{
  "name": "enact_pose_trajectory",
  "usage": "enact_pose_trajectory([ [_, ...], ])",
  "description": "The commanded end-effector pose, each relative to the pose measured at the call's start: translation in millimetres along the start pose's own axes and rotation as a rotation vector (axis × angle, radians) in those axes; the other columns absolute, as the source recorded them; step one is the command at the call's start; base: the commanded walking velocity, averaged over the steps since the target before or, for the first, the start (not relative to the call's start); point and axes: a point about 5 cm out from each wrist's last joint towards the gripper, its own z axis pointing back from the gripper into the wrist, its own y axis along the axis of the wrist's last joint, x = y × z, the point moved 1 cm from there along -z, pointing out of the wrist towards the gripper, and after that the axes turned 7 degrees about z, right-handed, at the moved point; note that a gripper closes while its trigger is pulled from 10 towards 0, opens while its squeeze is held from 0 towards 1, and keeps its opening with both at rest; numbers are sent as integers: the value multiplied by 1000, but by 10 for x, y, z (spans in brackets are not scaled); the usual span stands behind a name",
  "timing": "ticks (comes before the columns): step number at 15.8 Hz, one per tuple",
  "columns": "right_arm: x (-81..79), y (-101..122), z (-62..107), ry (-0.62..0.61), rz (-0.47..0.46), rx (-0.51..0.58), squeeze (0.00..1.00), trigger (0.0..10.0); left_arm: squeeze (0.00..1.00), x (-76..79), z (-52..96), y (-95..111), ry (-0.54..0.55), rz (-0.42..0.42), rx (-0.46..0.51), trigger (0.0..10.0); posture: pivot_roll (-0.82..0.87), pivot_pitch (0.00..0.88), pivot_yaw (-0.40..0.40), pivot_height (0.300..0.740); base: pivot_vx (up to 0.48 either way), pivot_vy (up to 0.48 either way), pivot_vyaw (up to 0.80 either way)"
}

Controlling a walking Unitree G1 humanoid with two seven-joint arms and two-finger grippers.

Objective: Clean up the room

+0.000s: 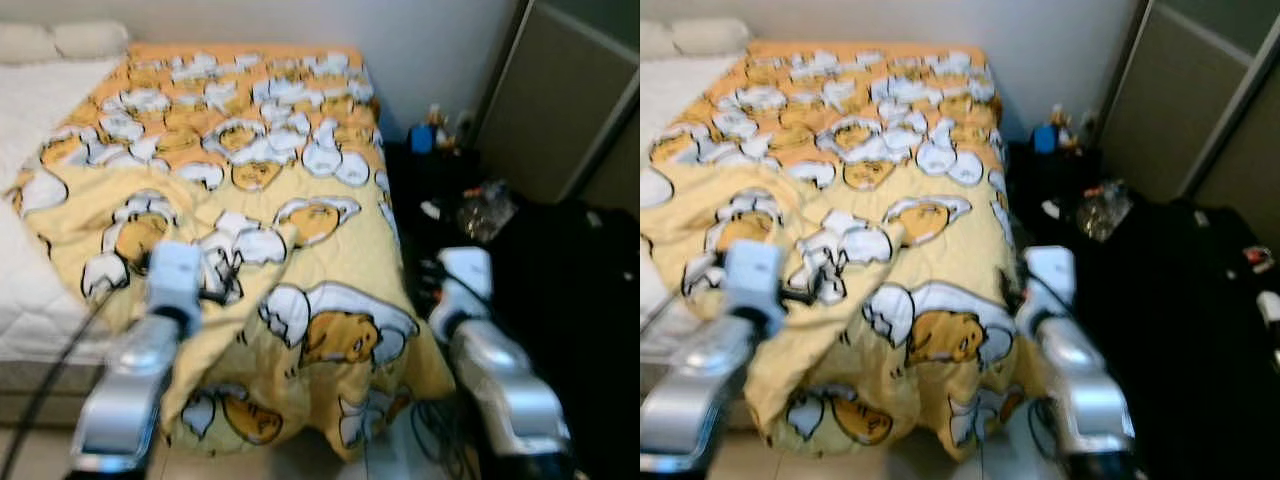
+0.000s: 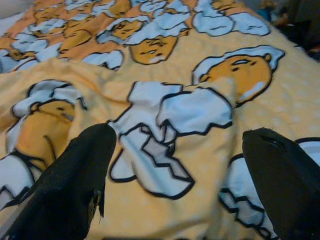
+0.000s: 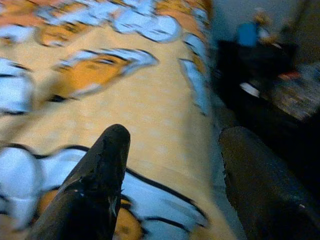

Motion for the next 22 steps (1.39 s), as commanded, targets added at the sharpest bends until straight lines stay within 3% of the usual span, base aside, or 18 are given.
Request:
enact_pose_trajectory([
  [1,-83,84,-12,25,-8,30,0,10000,988,-93,20,50,28,-16,13,10000,-53,0,18,740,285,0,0],
  [13,-78,92,21,39,-16,35,0,10000,973,-65,23,-10,5,-40,-5,10000,-67,0,19,740,260,0,0],
  [17,-177,204,50,201,41,68,0,10000,894,162,-427,-185,-214,-164,-159,10000,-87,0,22,740,0,0,0],
  [18,-190,214,55,220,55,67,0,10000,808,175,-471,-198,-231,-183,-175,10000,-97,0,23,740,0,0,0],
  [19,-223,230,71,269,91,64,0,10000,333,190,-552,-225,-249,-205,-203,10000,-111,0,27,740,0,0,0],
  [20,-291,248,122,374,170,51,0,10000,0,231,-699,-276,-292,-245,-250,10000,-128,0,29,740,0,0,0],
  [21,-330,257,167,445,219,37,0,10000,0,266,-791,-304,-319,-268,-282,9373,-133,0,29,740,0,0,0],
  [22,-351,265,204,496,247,24,0,10000,0,273,-861,-305,-310,-268,-293,2353,-142,0,30,740,0,0,0],
])
